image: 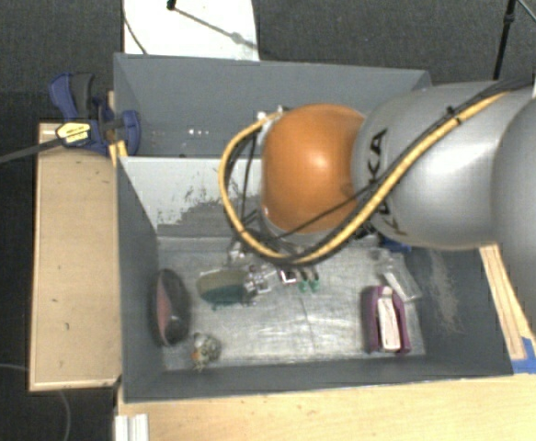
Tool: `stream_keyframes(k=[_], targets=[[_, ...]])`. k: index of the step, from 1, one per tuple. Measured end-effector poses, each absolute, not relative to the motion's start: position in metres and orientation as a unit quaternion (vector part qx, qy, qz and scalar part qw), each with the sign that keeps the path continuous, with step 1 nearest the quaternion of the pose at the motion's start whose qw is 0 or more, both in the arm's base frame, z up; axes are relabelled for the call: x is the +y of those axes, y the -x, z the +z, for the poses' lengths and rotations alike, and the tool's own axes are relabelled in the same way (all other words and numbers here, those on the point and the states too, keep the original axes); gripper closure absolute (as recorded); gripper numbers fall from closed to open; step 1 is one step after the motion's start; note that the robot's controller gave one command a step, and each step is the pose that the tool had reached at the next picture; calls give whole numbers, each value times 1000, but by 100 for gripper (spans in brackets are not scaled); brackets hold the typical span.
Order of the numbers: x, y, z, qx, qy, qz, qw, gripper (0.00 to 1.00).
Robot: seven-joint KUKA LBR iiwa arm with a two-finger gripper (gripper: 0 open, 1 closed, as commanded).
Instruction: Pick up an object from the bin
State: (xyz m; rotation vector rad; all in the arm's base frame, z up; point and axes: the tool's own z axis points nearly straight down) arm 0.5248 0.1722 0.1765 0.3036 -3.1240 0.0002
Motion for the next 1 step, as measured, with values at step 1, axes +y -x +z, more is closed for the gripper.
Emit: stream_keyframes(k=[1], targets=[[102, -481, 73, -992, 127, -2, -1, 100]])
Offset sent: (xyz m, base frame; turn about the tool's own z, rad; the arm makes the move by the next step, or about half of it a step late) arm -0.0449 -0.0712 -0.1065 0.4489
